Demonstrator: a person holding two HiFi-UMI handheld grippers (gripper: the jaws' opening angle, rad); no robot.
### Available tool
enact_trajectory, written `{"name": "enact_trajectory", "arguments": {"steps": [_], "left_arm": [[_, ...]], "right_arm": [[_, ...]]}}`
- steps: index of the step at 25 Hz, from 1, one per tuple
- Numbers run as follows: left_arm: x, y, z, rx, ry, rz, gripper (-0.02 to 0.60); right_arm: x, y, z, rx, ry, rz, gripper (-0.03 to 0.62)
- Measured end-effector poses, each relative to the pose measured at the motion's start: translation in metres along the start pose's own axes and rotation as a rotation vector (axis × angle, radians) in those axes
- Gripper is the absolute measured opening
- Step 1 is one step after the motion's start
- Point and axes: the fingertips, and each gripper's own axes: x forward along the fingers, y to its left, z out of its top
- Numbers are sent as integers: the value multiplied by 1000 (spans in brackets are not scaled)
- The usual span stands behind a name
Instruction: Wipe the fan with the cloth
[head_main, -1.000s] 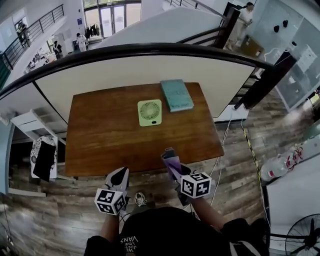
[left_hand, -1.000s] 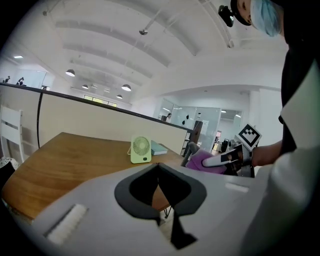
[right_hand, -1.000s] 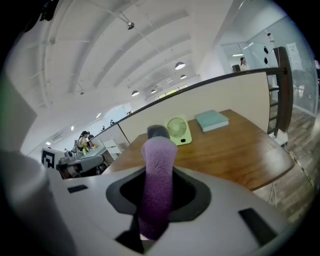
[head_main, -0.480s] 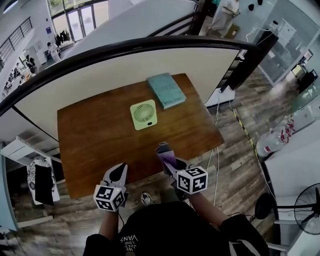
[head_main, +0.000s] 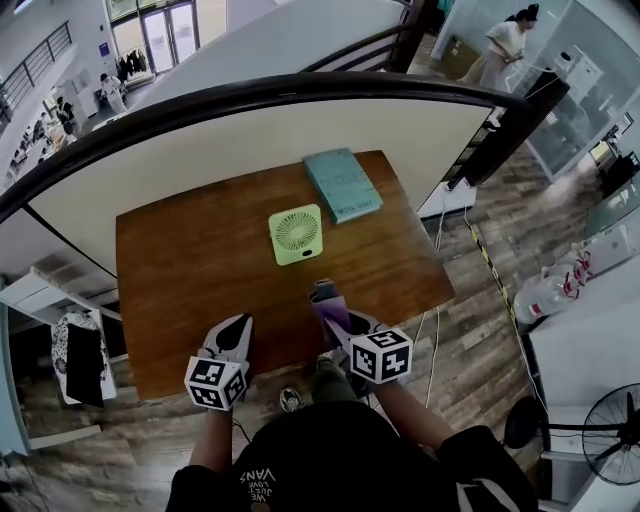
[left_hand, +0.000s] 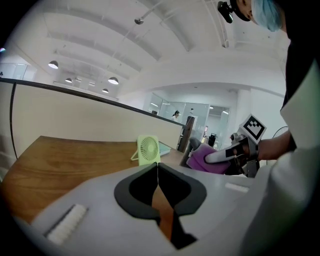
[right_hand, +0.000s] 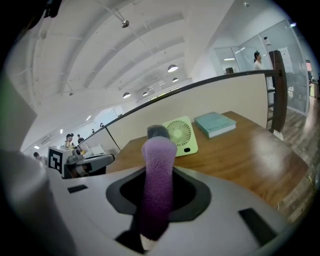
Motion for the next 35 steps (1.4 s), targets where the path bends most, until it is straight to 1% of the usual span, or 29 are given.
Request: {"name": "enact_trajectory", "arguments": {"steps": [5, 12, 16, 19, 25, 29, 32, 35], "left_arm": [[18, 11, 1, -14, 3, 40, 12], [52, 17, 2, -34, 9, 83, 14], [67, 23, -2, -39, 19, 111, 12], [76, 28, -1, -62, 17, 133, 14], [80, 37, -8, -92, 18, 206, 12], [75, 37, -12, -117, 20, 252, 12], [73, 35, -15, -134, 23, 274, 12], [67, 35, -18, -144, 26, 294, 12]], "right_arm": [[21, -16, 17, -22, 23, 35, 98], [55, -36, 42, -74, 78, 108, 98], [77, -40, 54, -111, 111, 160, 98], [96, -40, 65, -140, 133, 199, 98], [131, -24, 83, -214, 158, 293, 98], [152, -12, 85, -235, 184, 347, 98], [168, -11, 83, -238, 211, 364, 98], [179, -14, 81, -217, 227, 356, 98]]}}
